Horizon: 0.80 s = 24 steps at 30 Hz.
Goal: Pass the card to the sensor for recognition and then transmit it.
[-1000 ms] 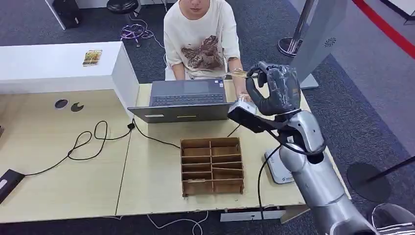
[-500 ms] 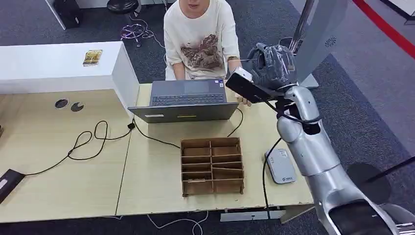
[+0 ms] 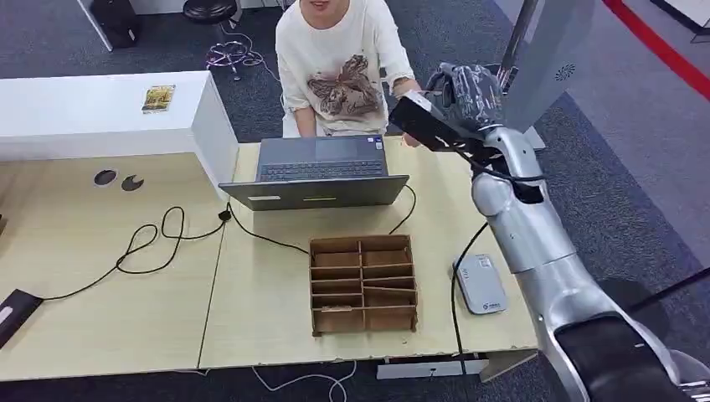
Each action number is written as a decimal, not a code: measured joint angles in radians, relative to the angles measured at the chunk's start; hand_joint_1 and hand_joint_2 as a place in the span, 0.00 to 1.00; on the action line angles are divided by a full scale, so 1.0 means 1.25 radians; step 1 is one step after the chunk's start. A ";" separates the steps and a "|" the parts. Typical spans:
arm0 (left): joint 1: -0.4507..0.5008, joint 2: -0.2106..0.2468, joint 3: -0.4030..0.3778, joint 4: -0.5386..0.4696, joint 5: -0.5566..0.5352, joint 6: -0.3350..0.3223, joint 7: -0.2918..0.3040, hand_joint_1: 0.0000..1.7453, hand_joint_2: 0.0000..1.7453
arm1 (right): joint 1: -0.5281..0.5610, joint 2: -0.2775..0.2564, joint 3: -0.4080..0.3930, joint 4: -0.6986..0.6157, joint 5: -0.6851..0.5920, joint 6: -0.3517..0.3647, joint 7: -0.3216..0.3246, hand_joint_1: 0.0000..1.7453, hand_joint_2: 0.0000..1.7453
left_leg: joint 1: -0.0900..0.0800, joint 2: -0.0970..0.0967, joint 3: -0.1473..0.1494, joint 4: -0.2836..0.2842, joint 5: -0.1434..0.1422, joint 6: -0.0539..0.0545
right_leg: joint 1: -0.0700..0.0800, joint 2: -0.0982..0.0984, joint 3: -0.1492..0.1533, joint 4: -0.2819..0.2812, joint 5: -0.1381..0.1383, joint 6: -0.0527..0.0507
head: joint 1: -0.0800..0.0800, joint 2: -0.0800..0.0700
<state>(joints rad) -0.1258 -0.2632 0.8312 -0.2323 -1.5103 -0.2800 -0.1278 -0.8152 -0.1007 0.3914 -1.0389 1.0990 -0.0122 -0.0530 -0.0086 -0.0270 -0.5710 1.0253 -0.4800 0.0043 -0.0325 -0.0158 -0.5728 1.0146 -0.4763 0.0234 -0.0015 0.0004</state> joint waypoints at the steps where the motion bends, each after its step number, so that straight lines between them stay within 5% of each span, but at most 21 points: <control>1: 0.000 0.000 -0.002 0.000 0.000 0.000 0.000 0.00 0.00 | -0.008 0.002 0.000 0.013 -0.001 0.000 0.000 1.00 1.00 | 0.000 0.000 0.000 0.000 0.000 0.000 | 0.000 0.000 0.000 0.000 0.000 0.000 | 0.000 0.000; 24: -0.001 0.002 -0.004 0.000 -0.001 -0.005 0.000 0.00 0.00 | -0.061 0.036 -0.021 0.137 -0.008 -0.001 0.002 1.00 1.00 | 0.000 -0.001 0.000 0.000 0.000 0.000 | 0.000 -0.001 0.000 0.000 0.000 0.000 | 0.000 0.000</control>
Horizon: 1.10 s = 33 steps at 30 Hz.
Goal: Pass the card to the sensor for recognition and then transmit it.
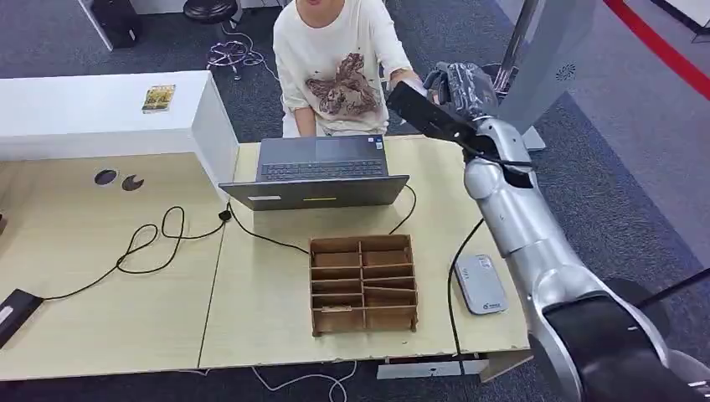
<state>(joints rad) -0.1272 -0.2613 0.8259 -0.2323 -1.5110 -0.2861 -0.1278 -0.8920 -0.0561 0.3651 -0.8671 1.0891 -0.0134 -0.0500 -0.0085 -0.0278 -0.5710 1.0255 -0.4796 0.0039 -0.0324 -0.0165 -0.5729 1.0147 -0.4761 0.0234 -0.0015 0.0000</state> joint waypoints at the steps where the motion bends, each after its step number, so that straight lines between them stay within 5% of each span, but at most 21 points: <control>1: 0.000 0.000 0.000 0.000 0.000 0.000 0.000 0.00 0.00 | -0.001 0.000 -0.001 0.002 0.000 0.000 0.000 1.00 1.00 | 0.000 0.000 0.000 0.000 0.000 0.000 | 0.000 0.000 0.000 0.000 0.000 0.000 | 0.000 0.000; 4: 0.000 0.001 0.000 0.000 0.000 -0.002 0.000 0.00 0.00 | -0.003 0.002 -0.001 0.007 0.000 0.000 0.002 1.00 1.00 | 0.000 0.000 0.000 0.000 0.000 0.000 | 0.000 0.000 0.000 0.000 0.000 0.000 | 0.000 0.000; 5: 0.000 0.001 0.000 0.000 0.000 -0.002 0.000 0.00 0.00 | -0.003 0.002 -0.001 0.009 0.000 0.000 0.002 0.78 1.00 | 0.000 0.000 0.000 0.000 0.000 0.000 | 0.000 0.000 0.000 0.000 0.000 0.000 | 0.000 0.000; 6: 0.000 0.001 0.000 0.000 0.000 -0.002 0.000 0.00 0.00 | -0.003 0.003 -0.001 0.010 0.000 0.000 0.002 0.20 1.00 | 0.000 0.000 0.000 0.000 0.000 0.000 | 0.000 0.000 0.000 0.000 0.000 0.000 | 0.000 0.000; 7: 0.000 0.001 0.000 0.000 0.000 -0.002 0.000 0.00 0.00 | -0.003 0.003 -0.001 0.011 0.000 0.000 0.002 0.02 1.00 | 0.000 0.000 0.000 0.000 0.000 0.000 | 0.000 0.000 0.000 0.000 0.000 0.000 | 0.000 0.000; 33: 0.000 0.002 0.000 0.000 0.004 -0.002 0.000 0.00 0.00 | 0.013 0.010 -0.046 -0.003 0.000 -0.018 0.011 0.00 1.00 | 0.000 0.000 0.000 0.000 0.000 0.000 | 0.000 0.000 0.000 0.000 0.000 0.000 | 0.000 0.000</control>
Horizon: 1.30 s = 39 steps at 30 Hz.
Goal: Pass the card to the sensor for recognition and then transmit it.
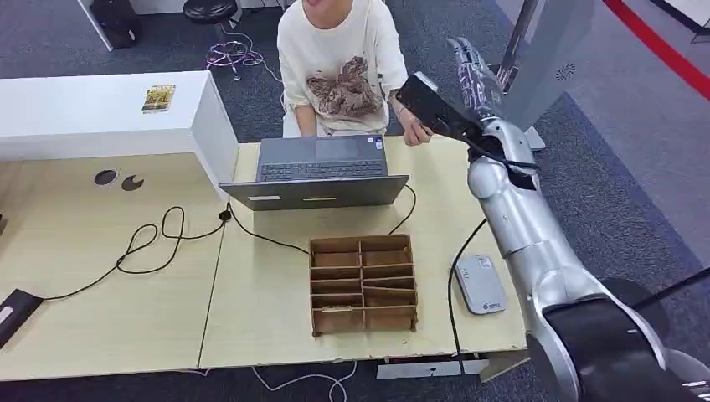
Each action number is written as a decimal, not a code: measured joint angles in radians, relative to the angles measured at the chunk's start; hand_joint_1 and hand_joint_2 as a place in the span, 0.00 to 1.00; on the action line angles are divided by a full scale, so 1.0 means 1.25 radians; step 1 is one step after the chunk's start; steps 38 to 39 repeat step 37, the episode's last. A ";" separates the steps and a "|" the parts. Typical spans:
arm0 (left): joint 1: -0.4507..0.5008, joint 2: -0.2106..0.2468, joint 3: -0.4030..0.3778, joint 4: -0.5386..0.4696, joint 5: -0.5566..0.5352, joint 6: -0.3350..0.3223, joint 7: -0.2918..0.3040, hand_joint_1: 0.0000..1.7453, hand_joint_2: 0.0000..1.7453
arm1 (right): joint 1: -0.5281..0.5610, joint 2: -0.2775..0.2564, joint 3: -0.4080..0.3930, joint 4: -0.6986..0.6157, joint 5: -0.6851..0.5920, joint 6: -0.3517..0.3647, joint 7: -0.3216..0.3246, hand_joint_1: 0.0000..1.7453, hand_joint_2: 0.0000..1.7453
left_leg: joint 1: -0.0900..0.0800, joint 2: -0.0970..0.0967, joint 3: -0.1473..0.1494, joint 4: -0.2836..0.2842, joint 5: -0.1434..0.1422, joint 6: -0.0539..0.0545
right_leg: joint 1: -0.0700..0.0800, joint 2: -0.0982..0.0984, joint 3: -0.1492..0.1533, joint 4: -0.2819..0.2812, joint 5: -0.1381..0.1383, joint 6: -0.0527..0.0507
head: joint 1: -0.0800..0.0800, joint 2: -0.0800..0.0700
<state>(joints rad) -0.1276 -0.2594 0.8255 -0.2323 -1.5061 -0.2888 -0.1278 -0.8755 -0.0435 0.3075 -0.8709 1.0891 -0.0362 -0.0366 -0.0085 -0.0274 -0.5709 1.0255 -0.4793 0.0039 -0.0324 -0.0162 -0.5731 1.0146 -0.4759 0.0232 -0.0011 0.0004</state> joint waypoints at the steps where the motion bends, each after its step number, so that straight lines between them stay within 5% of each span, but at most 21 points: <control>1: 0.000 0.000 0.000 0.000 0.000 0.000 0.000 0.00 0.00 | 0.001 0.000 -0.003 -0.001 0.000 -0.002 0.000 0.00 1.00 | 0.000 0.000 0.000 0.000 0.000 0.000 | 0.000 0.000 0.000 0.000 0.000 0.000 | 0.000 0.000; 16: 0.000 0.000 0.000 0.000 0.007 0.000 0.000 0.00 0.00 | 0.023 0.000 -0.024 -0.028 -0.038 -0.007 -0.034 0.00 1.00 | 0.000 0.000 0.000 0.000 0.000 0.000 | 0.000 0.000 0.000 0.000 0.000 0.000 | 0.000 0.000; 30: 0.004 0.003 0.002 0.000 0.038 0.005 -0.011 0.00 0.00 | 0.174 -0.046 -0.127 -0.251 -0.339 0.070 -0.176 0.00 1.00 | 0.000 -0.001 0.000 0.000 0.000 0.000 | 0.000 -0.001 -0.001 -0.001 0.000 0.000 | 0.000 0.000; 37: 0.013 0.004 0.002 0.000 0.050 0.020 -0.038 0.00 0.00 | 0.315 -0.155 -0.153 -0.422 -0.585 0.184 -0.239 0.00 1.00 | 0.000 -0.003 -0.001 0.000 0.000 0.000 | 0.000 -0.002 -0.001 -0.001 0.000 0.000 | 0.000 0.000; 39: 0.013 0.004 0.002 0.000 0.050 0.020 -0.038 0.00 0.00 | 0.315 -0.155 -0.153 -0.422 -0.585 0.184 -0.239 0.00 1.00 | 0.000 -0.003 -0.001 0.000 0.000 0.000 | 0.000 -0.002 -0.001 -0.001 0.000 0.000 | 0.000 0.000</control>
